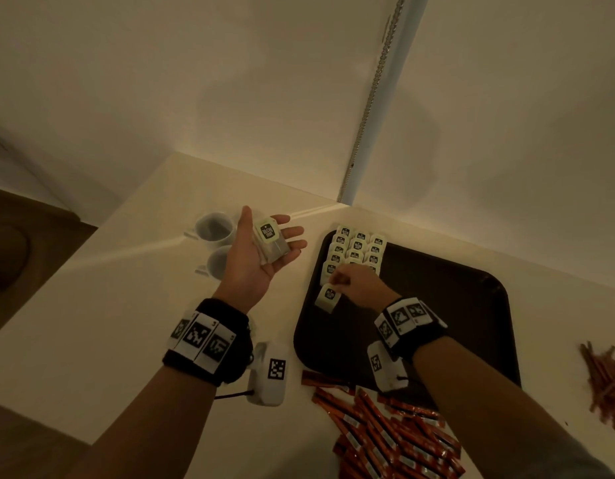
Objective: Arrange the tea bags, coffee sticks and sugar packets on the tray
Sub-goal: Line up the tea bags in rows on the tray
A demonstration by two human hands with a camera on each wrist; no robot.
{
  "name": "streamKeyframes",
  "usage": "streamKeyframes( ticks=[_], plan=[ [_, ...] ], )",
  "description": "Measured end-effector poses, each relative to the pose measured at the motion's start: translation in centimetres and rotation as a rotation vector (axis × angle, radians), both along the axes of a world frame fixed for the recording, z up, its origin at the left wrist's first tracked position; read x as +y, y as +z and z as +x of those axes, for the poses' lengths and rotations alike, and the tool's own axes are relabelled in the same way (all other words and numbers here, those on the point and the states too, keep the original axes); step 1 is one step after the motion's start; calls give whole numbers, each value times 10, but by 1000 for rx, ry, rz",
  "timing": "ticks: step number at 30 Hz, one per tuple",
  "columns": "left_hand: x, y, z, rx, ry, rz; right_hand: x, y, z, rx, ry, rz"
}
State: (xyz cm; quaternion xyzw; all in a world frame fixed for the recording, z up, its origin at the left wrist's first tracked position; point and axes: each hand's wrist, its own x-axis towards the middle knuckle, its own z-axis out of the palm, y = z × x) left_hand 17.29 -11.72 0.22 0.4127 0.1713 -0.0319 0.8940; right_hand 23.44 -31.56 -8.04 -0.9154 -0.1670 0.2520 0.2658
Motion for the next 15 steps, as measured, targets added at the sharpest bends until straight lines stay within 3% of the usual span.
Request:
streamKeyframes(
  ticks=[9, 15],
  plan=[
    [3, -7, 6, 59, -53, 68, 9, -29, 23, -110, -129, 8],
    [2, -5, 8, 90, -98, 61, 14, -23, 25, -158, -194, 36]
  ],
)
